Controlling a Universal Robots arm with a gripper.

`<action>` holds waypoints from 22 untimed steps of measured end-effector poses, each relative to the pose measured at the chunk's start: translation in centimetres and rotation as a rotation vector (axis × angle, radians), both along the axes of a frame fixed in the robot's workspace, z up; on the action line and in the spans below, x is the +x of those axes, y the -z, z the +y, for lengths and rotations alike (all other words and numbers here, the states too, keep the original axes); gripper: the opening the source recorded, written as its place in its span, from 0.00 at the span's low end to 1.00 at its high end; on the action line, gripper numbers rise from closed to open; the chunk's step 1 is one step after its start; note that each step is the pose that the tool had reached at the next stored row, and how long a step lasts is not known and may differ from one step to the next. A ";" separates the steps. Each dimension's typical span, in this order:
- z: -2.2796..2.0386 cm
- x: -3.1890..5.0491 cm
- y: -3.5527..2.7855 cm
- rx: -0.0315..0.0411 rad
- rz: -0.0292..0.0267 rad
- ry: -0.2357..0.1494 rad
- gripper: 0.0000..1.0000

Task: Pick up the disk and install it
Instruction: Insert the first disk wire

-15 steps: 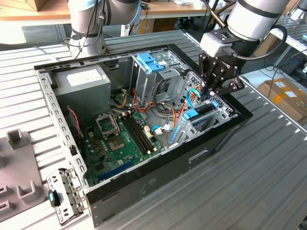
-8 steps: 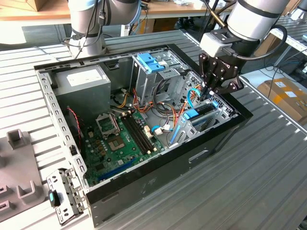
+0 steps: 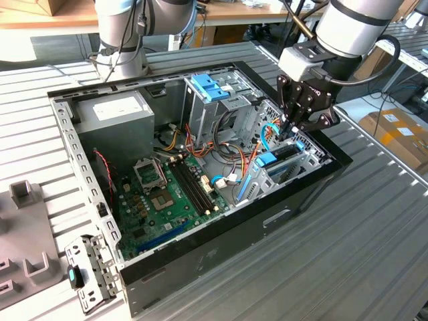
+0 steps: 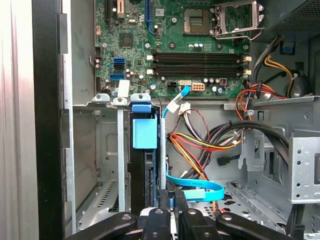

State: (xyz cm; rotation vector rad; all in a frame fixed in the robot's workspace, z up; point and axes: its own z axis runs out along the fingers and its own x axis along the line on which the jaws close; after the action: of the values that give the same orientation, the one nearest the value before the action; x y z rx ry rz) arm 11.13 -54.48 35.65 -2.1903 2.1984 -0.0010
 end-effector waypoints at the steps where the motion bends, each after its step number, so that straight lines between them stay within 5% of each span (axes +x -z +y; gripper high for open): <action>1: -0.02 -0.17 0.04 0.0002 -0.0046 -0.004 0.16; 8: -0.03 -0.49 0.08 0.0003 -0.0110 -0.009 0.16; 9: -0.02 -0.53 0.10 0.0002 -0.0199 -0.009 0.16; 11: -0.03 -0.76 0.14 0.0000 -0.0569 -0.009 0.16; 12: -0.04 -0.83 0.14 -0.0001 -0.0654 -0.009 0.16; 19: -0.21 -1.91 0.15 0.0006 -0.0750 -0.009 0.16; 22: -0.62 -2.07 0.15 0.0005 -0.0763 -0.009 0.16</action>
State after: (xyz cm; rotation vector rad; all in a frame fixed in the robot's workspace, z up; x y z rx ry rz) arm 9.06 -55.10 35.50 -2.1620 2.1483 -0.0823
